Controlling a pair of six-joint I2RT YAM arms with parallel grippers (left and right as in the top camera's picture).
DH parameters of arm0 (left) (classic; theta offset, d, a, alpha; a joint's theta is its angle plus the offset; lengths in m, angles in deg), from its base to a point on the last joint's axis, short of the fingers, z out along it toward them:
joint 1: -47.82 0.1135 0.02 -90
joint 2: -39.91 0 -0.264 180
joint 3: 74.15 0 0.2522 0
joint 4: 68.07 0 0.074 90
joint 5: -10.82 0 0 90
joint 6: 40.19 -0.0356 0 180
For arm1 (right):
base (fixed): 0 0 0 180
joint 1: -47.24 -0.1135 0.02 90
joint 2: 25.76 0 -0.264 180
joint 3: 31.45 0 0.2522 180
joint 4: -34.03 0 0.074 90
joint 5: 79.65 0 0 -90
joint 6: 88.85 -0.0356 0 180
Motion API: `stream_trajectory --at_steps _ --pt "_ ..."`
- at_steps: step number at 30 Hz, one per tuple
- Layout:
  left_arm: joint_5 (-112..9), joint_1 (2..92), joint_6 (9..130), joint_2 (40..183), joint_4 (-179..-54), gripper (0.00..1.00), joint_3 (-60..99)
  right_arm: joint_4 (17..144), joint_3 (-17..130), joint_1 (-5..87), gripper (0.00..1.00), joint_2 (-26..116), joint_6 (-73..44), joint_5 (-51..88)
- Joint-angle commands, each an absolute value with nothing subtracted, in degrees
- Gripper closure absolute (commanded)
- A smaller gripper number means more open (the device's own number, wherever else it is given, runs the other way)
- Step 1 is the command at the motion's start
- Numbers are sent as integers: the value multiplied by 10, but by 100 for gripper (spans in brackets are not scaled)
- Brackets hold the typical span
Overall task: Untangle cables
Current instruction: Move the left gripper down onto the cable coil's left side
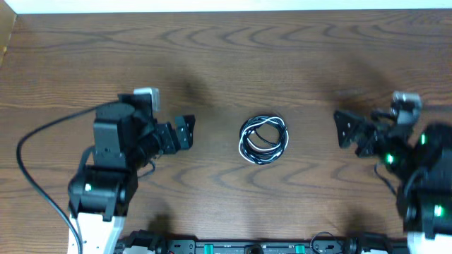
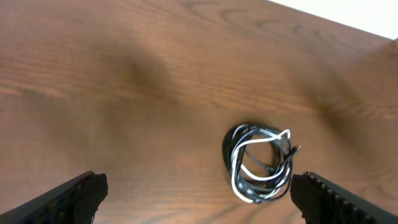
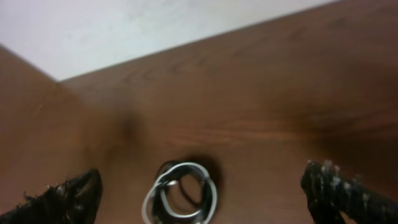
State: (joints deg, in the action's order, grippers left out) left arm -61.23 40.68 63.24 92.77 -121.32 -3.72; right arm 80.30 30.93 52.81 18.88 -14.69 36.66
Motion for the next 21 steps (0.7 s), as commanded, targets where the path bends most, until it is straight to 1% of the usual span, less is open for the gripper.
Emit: stream_trajectory --at_steps 1,3,6,7,9,11,12,14,17,18,19,21 --pt "-556 406 638 956 -1259 0 -3 918 393 531 1 295 -94 491" --pt "-531 406 638 958 -1272 0 -3 944 404 531 1 336 -46 535" --pt "-516 406 635 961 -1286 0 -3 944 404 532 1 380 -44 554" --pt "-499 406 621 961 -1292 10 -3 945 404 532 1 398 -44 561" --pt "-478 406 621 961 -1298 15 -3 956 404 531 1 416 -34 578" --pt "-450 406 621 961 -1307 15 -3 978 404 526 1 433 26 589" --pt "-436 405 621 961 -1314 15 -3 991 404 518 1 438 56 580" --pt "-422 394 613 963 -1337 15 -3 1013 404 496 1 443 77 533" --pt "-427 341 590 975 -1380 15 -4 1026 404 442 1 444 78 396" --pt "-446 312 590 984 -1388 15 -4 1019 404 421 1 444 65 370" --pt "-517 258 597 1002 -1390 15 -4 997 404 391 1 444 52 344" --pt "-626 208 631 1025 -1389 15 -4 969 404 369 1 444 31 320"
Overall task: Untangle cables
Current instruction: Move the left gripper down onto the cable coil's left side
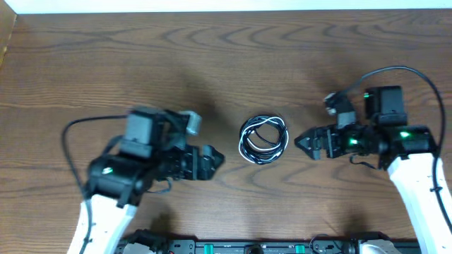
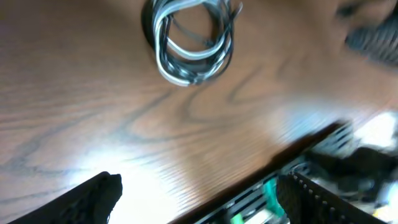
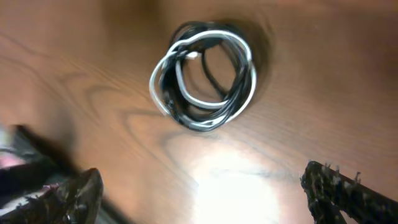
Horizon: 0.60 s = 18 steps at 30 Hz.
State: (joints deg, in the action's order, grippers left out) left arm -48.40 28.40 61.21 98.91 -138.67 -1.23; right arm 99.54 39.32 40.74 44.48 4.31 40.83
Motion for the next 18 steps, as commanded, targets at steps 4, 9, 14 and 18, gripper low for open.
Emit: stream_trajectory --at_steps 4,9,14,18 --pt "-755 128 658 1096 -1357 15 -4 907 404 339 1 444 -2 235" --pt "-773 112 681 1186 -1275 17 -4 866 404 323 1 443 -110 79" --pt "-772 112 718 1275 -1183 19 -4 872 404 327 1 442 -211 14" --pt "-773 112 771 1321 -1126 30 -4 878 404 327 1 442 -217 12"
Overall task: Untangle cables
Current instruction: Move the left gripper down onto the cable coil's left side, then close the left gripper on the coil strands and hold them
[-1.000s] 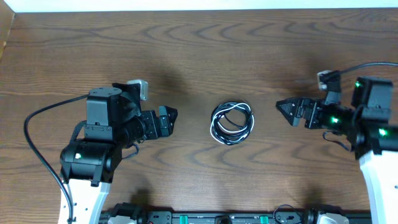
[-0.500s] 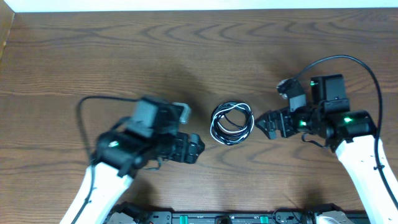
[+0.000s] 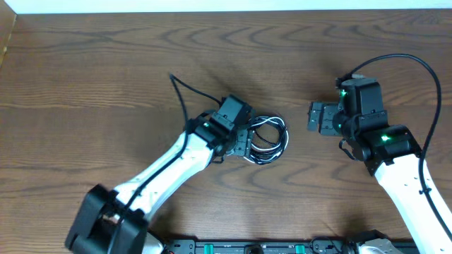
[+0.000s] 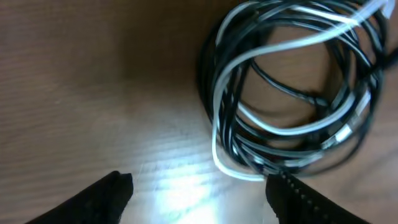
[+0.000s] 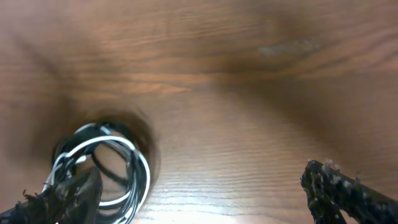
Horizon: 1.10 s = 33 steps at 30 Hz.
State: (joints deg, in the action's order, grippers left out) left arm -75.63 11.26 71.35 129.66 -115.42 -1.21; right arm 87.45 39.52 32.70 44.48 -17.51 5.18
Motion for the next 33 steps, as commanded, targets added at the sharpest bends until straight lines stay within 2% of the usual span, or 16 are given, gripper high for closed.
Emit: stream_trajectory --at_steps 1,8,13,14,19,24,28,33 --pt "-773 112 783 1331 -1111 30 -4 879 404 327 1 443 -217 13" --pt "-798 112 797 1392 -1059 32 -4 882 404 327 1 443 -209 12" --pt "-797 112 797 1396 -1059 42 -4 883 404 327 1 443 -205 13" --pt "-797 112 797 1396 -1059 48 -4 883 404 327 1 444 -205 15" --pt "-797 112 797 1396 -1059 56 -4 888 404 327 1 444 -205 18" --pt "-789 101 797 1399 -1059 55 -5 894 404 326 1 444 -205 20" --pt "-786 88 797 1399 -1059 46 -5 901 404 326 1 444 -205 23" --pt "-786 70 797 1399 -1059 45 -6 907 404 326 1 444 -205 24"
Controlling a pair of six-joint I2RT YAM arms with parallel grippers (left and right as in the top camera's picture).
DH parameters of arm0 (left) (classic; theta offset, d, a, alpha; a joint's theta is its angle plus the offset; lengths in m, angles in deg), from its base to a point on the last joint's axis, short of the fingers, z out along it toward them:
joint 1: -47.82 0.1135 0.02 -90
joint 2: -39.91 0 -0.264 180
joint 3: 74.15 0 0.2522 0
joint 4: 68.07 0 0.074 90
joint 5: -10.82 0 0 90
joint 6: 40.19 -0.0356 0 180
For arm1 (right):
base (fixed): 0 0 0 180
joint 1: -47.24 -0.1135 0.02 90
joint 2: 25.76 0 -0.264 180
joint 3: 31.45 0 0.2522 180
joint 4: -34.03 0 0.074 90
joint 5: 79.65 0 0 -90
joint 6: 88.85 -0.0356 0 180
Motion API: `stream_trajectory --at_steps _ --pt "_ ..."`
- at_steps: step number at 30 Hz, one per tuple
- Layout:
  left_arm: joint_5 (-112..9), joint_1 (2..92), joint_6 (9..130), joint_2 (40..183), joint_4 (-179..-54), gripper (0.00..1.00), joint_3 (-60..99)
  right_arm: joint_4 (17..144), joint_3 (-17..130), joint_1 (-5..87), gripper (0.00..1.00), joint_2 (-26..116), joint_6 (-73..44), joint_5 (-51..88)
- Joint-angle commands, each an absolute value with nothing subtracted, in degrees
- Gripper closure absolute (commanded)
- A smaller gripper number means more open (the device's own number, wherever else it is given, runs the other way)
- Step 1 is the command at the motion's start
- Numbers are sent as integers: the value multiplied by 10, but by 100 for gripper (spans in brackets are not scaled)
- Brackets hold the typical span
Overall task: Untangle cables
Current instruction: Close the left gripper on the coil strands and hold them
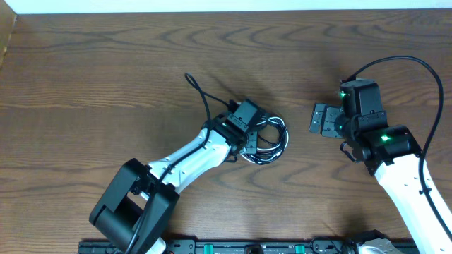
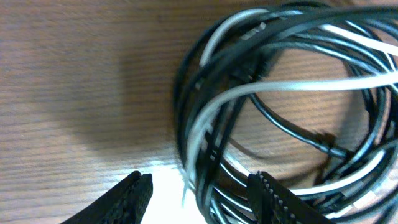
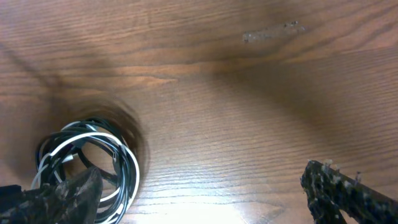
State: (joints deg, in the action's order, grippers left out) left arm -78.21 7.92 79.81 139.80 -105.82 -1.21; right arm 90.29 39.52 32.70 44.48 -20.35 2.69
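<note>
A tangled coil of black and white cables [image 1: 265, 139] lies flat in the middle of the wooden table. My left gripper [image 1: 250, 133] hangs directly over the coil's left edge. In the left wrist view the coil [image 2: 292, 106] fills the frame, and the left gripper [image 2: 202, 200] is open with several strands of the coil's left side between its fingertips [image 2: 134, 198]. My right gripper [image 1: 316, 120] is open to the right of the coil, apart from it. In the right wrist view the coil [image 3: 87, 158] sits at lower left, by the left finger of the right gripper [image 3: 205, 199].
The brown wooden table [image 1: 141, 56] runs out to a white strip along the far edge. A black equipment rail [image 1: 247, 247] lines the near edge. The left arm's own black cable [image 1: 199, 88] loops above the table behind its wrist.
My left gripper has come closer to the coil, and its open fingers now straddle the strands of the coil's left side. The right gripper has hardly moved. The coil lies where it was.
Both arms stood back at the table's sides with open grippers, the coil between them. Then both were nearer the coil. Then the left gripper was at the coil's left edge and the right one off to the right. Now the left fingers straddle the strands.
</note>
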Motion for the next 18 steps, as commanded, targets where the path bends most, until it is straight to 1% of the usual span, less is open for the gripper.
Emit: stream_trajectory --at_steps 1,4,6,9,11,12,18 --pt "-786 65 797 1399 -1059 45 -6 909 404 326 1 444 -205 24" --pt "-786 60 797 1399 -1058 47 -6 909 404 326 1 444 -205 24" --pt "-786 60 797 1399 -1057 53 -6 909 404 326 1 444 -205 24" --pt "-789 60 797 1399 -1056 56 -8 910 404 326 1 444 -205 24" --pt "-793 60 798 1399 -1055 63 -11 911 404 326 1 444 -205 24" --pt "-799 60 802 1399 -1055 65 -13 912 404 326 1 444 -205 24" --pt "-801 60 804 1399 -1049 65 -16 918 404 326 1 444 -205 24"
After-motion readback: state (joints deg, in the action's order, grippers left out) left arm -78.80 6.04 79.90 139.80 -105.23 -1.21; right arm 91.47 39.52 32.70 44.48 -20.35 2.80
